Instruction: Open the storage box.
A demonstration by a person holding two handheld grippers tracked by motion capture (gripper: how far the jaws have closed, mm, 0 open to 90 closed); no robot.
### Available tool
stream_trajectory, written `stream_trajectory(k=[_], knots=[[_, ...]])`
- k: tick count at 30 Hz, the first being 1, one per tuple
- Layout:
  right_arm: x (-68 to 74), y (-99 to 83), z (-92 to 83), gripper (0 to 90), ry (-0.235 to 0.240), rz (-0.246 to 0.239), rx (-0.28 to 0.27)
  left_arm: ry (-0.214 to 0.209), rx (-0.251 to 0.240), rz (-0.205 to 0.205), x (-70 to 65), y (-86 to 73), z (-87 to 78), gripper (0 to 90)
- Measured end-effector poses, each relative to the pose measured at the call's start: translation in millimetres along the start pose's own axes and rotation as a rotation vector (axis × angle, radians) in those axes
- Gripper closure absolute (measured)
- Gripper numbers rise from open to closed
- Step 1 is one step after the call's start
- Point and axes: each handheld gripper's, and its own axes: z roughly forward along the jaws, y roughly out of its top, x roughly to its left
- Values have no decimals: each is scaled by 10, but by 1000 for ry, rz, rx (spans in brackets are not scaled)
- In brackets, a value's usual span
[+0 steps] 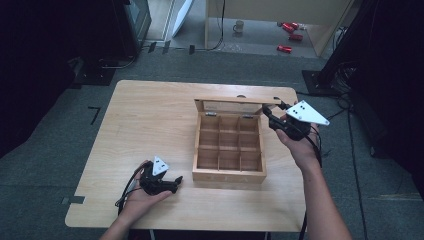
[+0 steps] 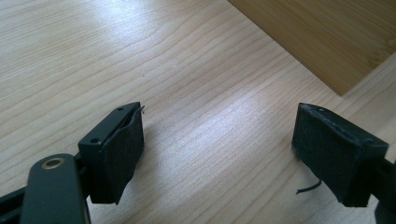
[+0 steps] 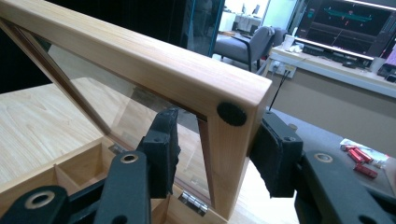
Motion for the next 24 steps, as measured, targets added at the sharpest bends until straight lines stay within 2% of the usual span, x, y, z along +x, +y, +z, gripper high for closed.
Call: stream_trajectory(k=[5, 8, 19, 24], knots=[[-83, 76, 75, 569, 5, 14, 14, 0, 0, -1, 0, 3, 2, 174], [-163, 134, 156, 590, 0, 54, 18, 0, 0, -2, 0, 4, 4, 175], [-325, 264, 402, 620, -26, 142, 38, 1, 2, 1, 3, 6, 4, 177], [-426, 323, 555, 630, -35, 207, 56, 1, 3, -1, 2, 6, 3, 178]])
